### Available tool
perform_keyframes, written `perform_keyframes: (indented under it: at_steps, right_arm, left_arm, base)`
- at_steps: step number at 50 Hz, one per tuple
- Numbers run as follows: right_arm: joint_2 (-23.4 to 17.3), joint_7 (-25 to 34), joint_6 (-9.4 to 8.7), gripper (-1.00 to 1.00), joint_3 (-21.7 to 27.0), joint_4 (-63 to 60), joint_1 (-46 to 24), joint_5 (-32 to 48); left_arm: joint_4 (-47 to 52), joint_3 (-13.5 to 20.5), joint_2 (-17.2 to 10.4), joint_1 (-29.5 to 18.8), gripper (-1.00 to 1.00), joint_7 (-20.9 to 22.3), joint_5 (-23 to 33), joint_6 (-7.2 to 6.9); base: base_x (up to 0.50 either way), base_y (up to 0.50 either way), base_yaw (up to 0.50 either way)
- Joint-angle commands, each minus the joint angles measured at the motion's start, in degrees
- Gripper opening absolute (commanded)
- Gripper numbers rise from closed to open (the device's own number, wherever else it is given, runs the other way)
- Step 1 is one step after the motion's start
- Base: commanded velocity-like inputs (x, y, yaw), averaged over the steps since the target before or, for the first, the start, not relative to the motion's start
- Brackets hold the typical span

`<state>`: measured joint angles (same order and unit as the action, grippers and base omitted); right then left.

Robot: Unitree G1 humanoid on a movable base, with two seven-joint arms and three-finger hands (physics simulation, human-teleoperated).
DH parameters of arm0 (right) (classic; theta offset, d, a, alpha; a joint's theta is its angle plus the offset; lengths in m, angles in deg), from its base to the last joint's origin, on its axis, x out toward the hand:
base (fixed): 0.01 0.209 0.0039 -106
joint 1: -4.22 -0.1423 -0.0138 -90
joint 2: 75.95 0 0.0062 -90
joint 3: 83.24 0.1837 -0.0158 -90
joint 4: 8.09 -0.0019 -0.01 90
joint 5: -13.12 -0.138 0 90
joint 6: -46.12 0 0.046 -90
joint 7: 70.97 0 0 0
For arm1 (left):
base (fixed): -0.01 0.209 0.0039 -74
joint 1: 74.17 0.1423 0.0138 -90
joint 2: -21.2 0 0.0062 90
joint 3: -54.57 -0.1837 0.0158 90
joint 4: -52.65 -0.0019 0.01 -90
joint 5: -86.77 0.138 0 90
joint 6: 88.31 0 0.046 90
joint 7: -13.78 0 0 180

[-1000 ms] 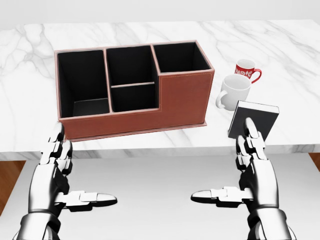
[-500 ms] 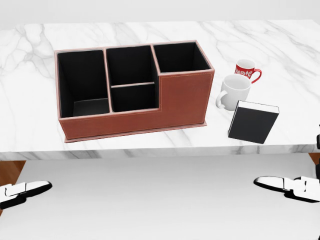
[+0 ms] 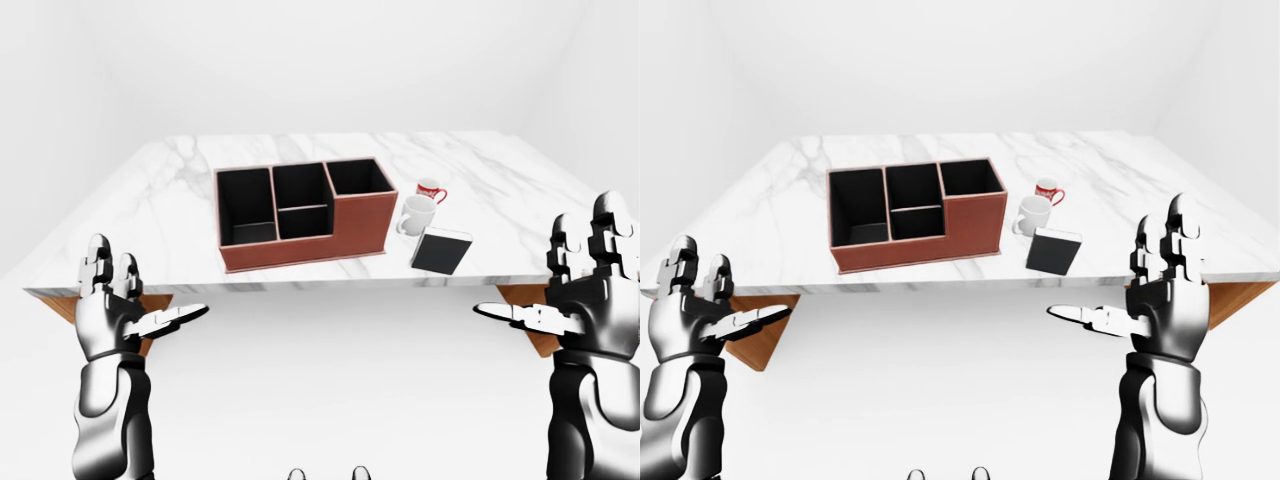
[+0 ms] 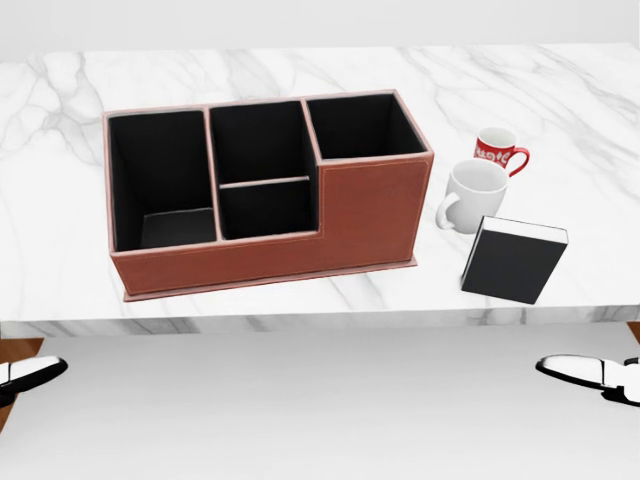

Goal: Pick up the book and place it in the right compartment of the caddy.

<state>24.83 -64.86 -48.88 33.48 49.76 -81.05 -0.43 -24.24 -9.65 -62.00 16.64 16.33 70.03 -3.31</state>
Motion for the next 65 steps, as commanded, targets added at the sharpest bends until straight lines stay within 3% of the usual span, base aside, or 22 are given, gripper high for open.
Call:
perform_keyframes:
  at_steps: [1, 65]
  right_arm:
    - [0.2, 0.4, 0.0, 1.0, 0.2, -0.5, 0.1, 0.3]
    - [0.7, 0.9, 0.0, 1.0, -0.5, -0.5, 0.5, 0.9]
  left_arm:
    - [0.9, 0.3, 0.1, 0.3, 1.0, -0.2, -0.7, 0.0]
    - [0.3, 0.3, 0.2, 0.4, 1.0, 0.1, -0.6, 0.0]
  base:
    - [0.3, 0.0, 0.0]
    - [0.3, 0.0, 0.0]
